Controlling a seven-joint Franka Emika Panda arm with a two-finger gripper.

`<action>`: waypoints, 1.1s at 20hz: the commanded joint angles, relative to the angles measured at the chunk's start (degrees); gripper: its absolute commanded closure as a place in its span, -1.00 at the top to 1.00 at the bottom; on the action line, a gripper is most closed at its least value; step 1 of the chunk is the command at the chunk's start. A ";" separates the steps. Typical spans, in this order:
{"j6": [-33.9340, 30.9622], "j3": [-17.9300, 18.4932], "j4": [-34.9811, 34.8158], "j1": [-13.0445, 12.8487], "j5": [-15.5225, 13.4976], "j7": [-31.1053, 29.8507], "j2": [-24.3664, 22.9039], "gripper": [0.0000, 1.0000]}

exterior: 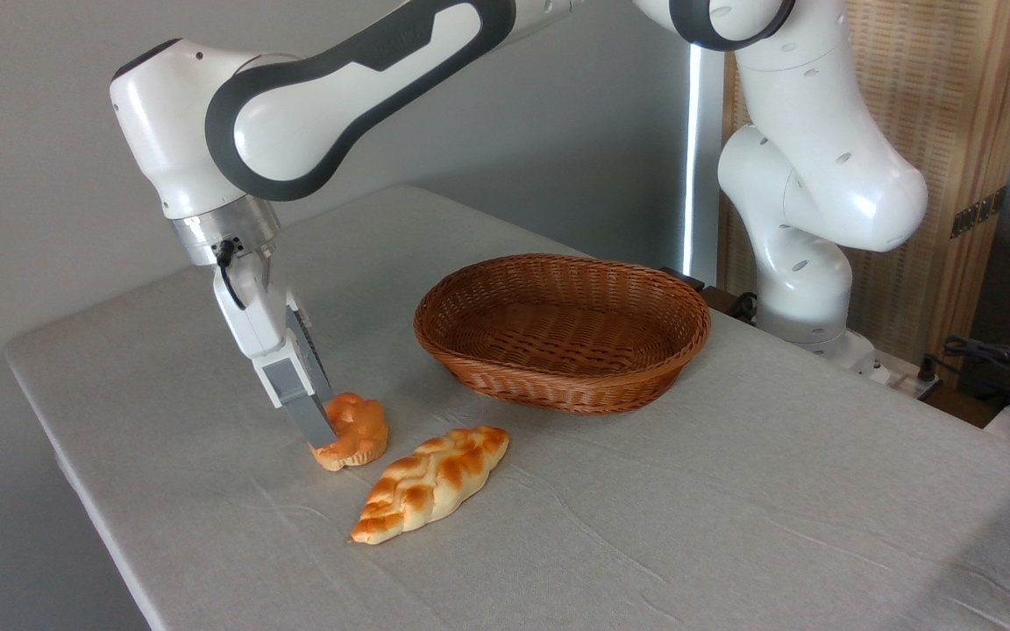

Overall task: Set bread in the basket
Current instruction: 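Lower the gripper onto the round roll and close on it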

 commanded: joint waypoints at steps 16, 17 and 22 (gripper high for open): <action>-2.52 0.12 -0.39 -1.51 2.75 0.08 1.65 1.00; -2.52 0.12 -0.39 -1.86 2.83 -0.10 2.09 1.00; -2.52 0.12 -0.39 -1.95 4.50 -0.36 2.09 0.84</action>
